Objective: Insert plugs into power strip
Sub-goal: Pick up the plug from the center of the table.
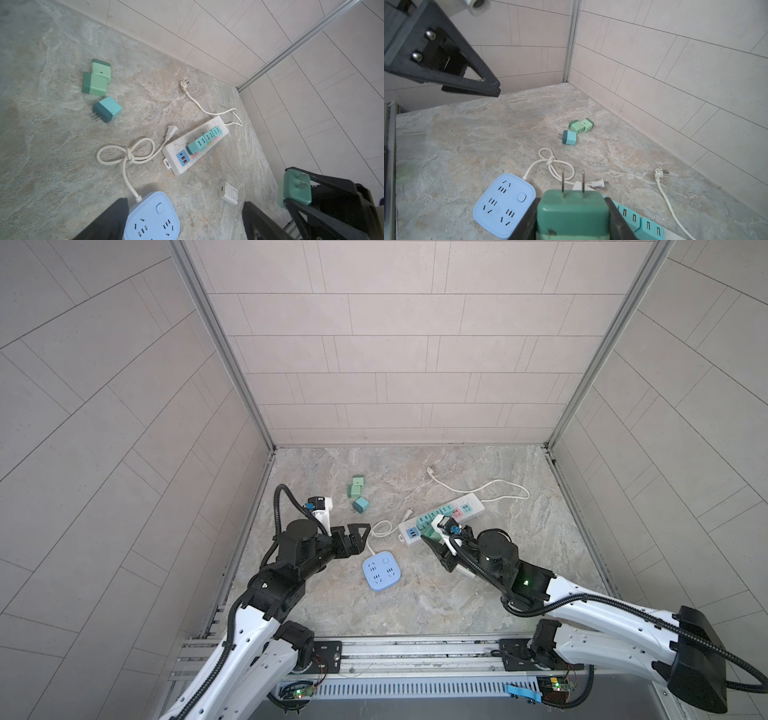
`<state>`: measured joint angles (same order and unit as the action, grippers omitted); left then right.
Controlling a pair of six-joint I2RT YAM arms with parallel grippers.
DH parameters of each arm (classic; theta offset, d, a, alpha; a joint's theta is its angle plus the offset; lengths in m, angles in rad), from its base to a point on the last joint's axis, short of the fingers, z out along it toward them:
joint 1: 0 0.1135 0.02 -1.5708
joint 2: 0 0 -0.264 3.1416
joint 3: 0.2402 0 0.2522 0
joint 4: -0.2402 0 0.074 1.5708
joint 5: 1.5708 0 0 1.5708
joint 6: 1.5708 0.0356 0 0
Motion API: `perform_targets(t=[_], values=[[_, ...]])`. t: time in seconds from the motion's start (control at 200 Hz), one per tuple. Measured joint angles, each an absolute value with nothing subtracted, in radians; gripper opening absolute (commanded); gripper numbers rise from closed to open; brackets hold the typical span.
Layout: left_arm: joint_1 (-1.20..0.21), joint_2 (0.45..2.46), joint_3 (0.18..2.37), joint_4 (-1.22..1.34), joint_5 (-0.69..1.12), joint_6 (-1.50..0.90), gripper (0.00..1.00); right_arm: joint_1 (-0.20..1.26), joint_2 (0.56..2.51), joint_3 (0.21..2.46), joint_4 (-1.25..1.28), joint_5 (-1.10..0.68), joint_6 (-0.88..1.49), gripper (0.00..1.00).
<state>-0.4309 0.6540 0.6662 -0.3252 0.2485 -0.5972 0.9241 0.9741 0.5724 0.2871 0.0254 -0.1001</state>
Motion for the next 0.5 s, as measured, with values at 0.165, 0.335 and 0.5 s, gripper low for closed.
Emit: perform_targets(t=[0.165,0.335,0.5], values=[[-0.536,0.676,0.696,-0.322,0.203,-0.573,0.93,0.938,0.930,0.525,0.288,0.015,-0.171,0.00],[-0.638,0.707,0.720,-0.318,0.151,-0.545,0.92,0.938,0.914,0.521,0.288,0.015,-0.200,0.00],[-0.707,0.728,0.738,-0.303,0.126,-0.523,0.92,0.938,0.909,0.515,0.286,0.015,-0.212,0.00]])
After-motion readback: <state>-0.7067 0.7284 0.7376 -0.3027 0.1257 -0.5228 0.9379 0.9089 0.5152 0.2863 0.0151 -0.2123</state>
